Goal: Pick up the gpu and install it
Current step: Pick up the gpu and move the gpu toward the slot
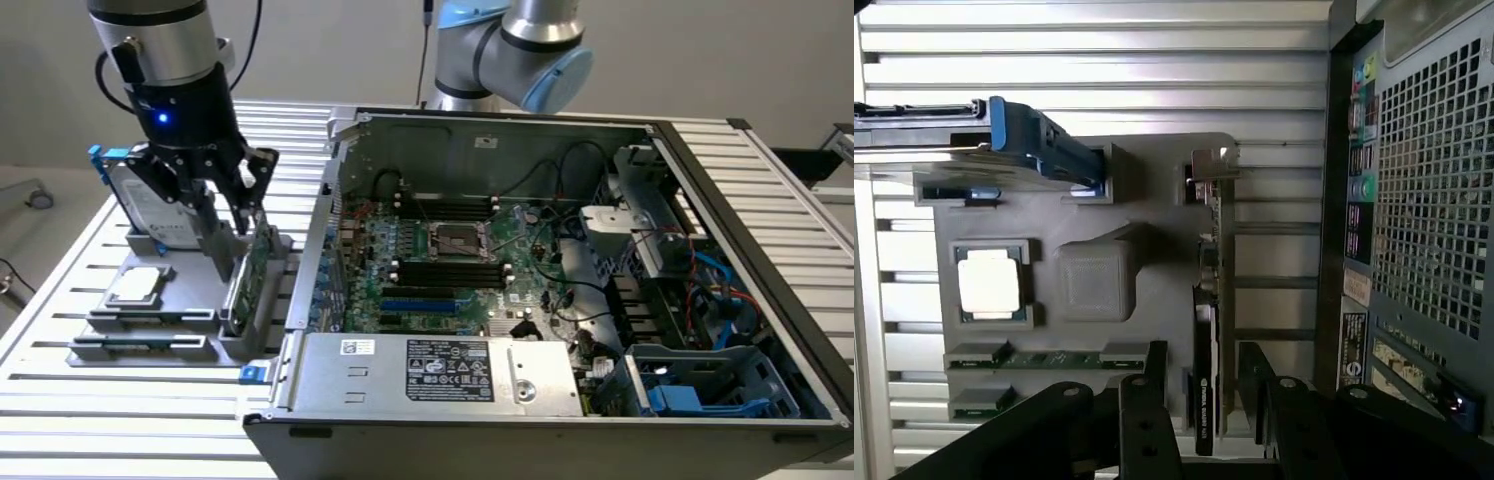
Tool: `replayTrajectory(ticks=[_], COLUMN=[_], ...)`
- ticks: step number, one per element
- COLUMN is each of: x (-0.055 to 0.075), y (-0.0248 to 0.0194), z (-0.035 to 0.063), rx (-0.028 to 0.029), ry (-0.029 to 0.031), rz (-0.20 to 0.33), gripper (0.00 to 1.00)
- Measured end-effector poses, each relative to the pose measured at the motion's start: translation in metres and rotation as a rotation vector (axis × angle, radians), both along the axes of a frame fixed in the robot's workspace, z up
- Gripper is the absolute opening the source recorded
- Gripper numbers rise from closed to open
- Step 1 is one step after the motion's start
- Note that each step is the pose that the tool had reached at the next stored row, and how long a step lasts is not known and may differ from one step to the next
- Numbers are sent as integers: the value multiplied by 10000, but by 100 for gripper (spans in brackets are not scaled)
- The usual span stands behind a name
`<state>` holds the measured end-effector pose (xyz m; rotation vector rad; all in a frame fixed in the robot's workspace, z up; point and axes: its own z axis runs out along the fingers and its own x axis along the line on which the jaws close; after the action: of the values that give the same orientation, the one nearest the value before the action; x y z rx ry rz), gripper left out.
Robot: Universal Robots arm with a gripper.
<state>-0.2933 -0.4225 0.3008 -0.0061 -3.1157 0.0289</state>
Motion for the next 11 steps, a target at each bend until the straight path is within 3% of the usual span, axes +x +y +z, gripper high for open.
replayTrajectory(ticks=[11], x=[-3], y=[-123], z=[-202], rx=[1], ry=[-2], rz=[0], gripper=[42])
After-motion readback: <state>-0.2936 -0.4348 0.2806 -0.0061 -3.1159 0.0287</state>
